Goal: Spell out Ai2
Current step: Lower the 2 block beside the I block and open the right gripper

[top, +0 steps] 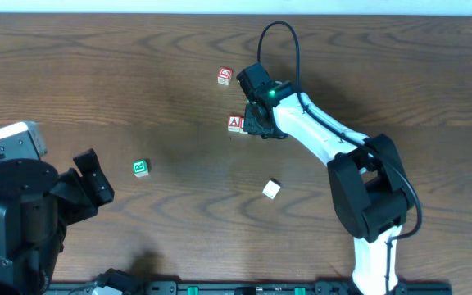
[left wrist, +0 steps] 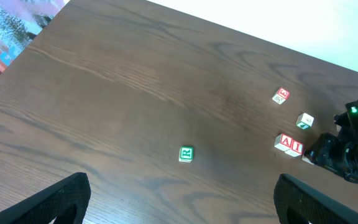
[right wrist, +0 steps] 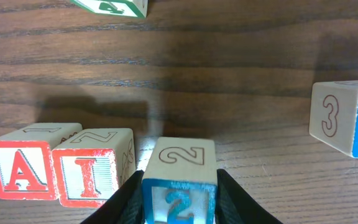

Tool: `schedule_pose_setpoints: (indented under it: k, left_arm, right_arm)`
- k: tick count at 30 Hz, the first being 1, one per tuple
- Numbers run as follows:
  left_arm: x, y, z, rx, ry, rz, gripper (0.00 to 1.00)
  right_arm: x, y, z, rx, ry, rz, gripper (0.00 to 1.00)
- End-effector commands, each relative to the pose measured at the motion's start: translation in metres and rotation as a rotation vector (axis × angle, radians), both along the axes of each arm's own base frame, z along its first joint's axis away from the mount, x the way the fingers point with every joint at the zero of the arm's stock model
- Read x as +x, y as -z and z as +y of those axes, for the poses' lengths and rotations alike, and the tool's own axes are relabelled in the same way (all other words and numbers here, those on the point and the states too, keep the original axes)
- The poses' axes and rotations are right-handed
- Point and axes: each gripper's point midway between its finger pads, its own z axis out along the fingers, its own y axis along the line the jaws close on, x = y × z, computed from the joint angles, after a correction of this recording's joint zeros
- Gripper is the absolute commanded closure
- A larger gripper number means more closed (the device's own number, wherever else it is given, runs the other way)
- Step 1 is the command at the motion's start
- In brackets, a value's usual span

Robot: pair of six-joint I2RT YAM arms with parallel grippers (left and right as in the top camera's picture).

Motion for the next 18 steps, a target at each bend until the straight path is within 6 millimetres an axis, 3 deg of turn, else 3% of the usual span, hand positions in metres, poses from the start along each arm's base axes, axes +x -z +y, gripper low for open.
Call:
schedule_pose_setpoints:
  k: [1, 18]
  left_arm:
    - [0.0006, -0.0023, -0.0003, -0.007, -0.003, -0.007, 0.05]
    - [0.0005, -0.0023, -0.0003, -0.007, -0.003, -0.007, 0.04]
  right_arm:
    - [0.001, 0.0047, -0.0052, -0.001, 0.02, 0.007, 0.64]
    - [0.0085, 0.003, -0.0149, -0.012, 0.044, -0.011, 0.64]
